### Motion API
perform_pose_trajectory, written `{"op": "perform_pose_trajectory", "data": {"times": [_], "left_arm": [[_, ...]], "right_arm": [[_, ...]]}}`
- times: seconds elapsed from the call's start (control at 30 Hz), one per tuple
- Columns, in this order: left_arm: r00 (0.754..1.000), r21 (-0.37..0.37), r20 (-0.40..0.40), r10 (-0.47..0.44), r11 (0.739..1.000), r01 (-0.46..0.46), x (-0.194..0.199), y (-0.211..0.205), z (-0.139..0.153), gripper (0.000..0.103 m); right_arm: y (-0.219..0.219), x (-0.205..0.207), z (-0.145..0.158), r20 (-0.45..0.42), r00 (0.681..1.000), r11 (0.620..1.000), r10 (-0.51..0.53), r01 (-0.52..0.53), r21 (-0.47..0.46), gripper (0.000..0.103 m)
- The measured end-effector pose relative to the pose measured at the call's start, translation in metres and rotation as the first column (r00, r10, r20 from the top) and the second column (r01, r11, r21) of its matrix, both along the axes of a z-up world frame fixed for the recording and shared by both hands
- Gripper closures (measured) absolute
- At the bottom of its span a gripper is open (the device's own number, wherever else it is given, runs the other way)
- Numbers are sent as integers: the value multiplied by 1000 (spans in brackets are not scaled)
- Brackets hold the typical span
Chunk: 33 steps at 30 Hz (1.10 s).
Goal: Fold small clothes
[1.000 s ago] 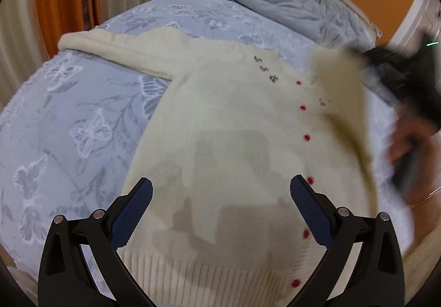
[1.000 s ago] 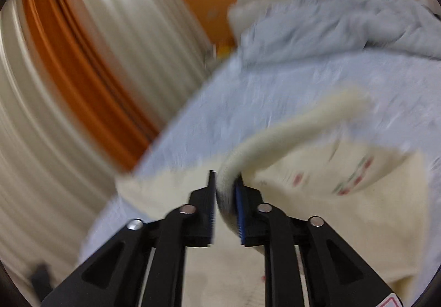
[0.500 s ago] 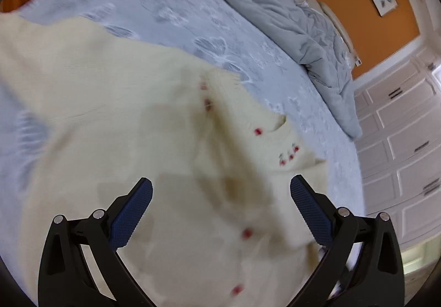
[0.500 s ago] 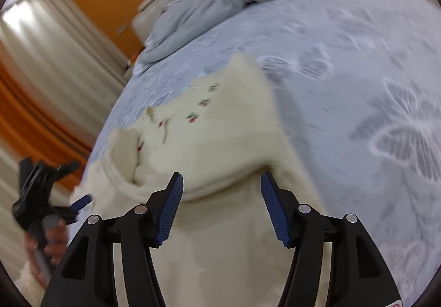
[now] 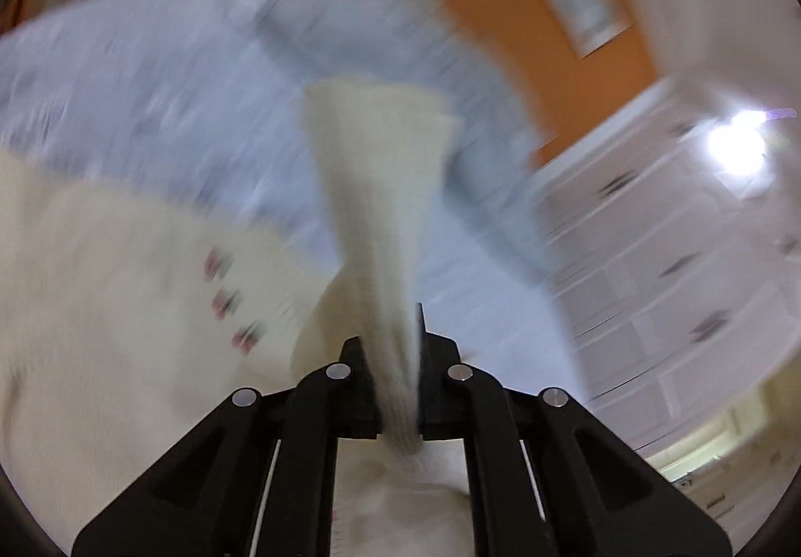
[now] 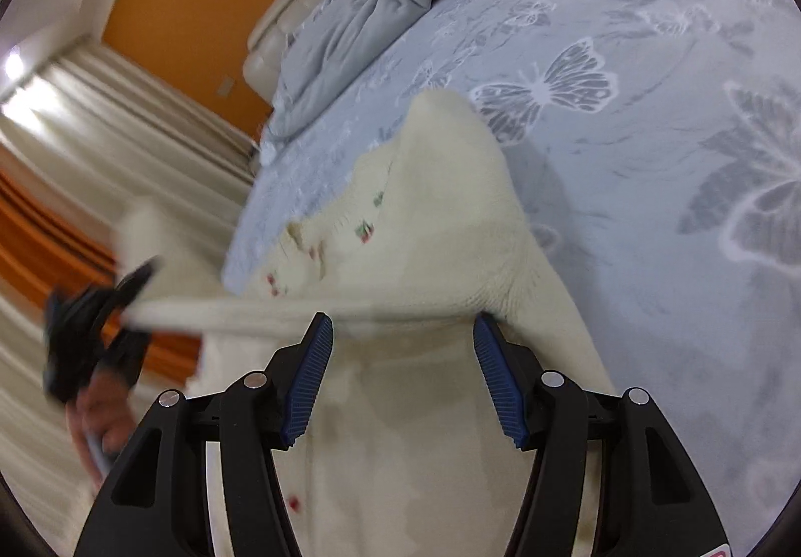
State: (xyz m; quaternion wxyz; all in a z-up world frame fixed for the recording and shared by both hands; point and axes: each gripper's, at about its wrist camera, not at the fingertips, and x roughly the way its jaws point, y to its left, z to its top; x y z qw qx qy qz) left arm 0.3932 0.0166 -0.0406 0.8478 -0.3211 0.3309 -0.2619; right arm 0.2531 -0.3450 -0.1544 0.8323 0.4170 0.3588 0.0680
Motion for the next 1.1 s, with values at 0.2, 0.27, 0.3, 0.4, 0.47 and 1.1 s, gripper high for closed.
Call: {"op": "perform_pose_trajectory", "data": {"times": [0.2, 0.27, 0.3, 0.4, 0.47, 1.1], "left_arm": [[974, 135, -198, 108, 987, -83, -12, 36, -98, 96], [931, 110, -339, 138, 988, -106, -16, 48, -144, 94], [939, 41, -316, 137, 991, -131, -25, 55, -154, 94], [953, 50, -263, 151, 988, -143, -33, 51, -152, 92], [961, 86, -235, 149, 987, -132, -31, 44, -152, 92], [979, 237, -121, 162, 963, -130, -23, 41, -137, 52]], "right_arm": [[7, -9, -23, -60, 996, 997, -72, 72, 5, 82], [13, -16, -14, -81, 996, 997, -37, 31, -74, 82], [16, -20, -4, -79, 997, 993, -17, 8, -117, 79], [15, -28, 29, -4, 1000, 974, -28, 26, -223, 62], [12, -16, 47, 33, 997, 944, -74, 80, -319, 27], [-61, 23, 33, -43, 976, 923, -212, 186, -338, 98]]}}
